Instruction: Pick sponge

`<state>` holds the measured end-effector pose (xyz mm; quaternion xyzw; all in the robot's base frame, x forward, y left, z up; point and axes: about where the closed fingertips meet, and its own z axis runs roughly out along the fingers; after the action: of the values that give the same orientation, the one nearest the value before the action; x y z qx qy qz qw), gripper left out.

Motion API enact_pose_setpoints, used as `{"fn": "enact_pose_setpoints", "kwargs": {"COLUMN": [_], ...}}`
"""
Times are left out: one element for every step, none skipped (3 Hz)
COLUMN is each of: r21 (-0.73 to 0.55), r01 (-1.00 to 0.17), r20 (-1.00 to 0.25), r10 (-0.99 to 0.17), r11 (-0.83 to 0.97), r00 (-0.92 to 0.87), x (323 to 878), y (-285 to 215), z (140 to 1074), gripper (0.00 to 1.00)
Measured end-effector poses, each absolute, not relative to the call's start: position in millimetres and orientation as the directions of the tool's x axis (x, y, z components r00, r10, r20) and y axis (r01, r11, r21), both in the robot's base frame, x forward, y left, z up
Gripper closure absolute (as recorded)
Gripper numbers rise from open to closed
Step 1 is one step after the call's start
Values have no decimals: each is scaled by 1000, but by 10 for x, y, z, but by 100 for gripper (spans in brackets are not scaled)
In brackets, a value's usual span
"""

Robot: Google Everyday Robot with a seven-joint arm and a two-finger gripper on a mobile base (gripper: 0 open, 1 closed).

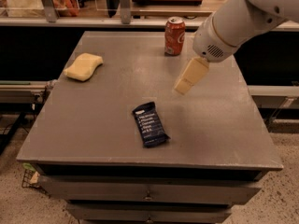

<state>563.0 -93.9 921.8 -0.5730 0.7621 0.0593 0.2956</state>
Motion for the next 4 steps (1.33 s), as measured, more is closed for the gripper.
{"fn": "enact_pose_setpoints", "kwargs": {"r21": [-235,-222,-210,-183], "r01": [-921,-929,-929,-924], "r20": [-566,-628,-691,-733], "r10": [-814,-772,-719,-673], "r11": [310,297,303,336], "r00": [-129,-96,-78,-99], "x": [5753,5961,6172,6428], "y": [-563,-73,359,696], "z": [9128,9059,8990,8815], "gripper": [0,0,0,0]}}
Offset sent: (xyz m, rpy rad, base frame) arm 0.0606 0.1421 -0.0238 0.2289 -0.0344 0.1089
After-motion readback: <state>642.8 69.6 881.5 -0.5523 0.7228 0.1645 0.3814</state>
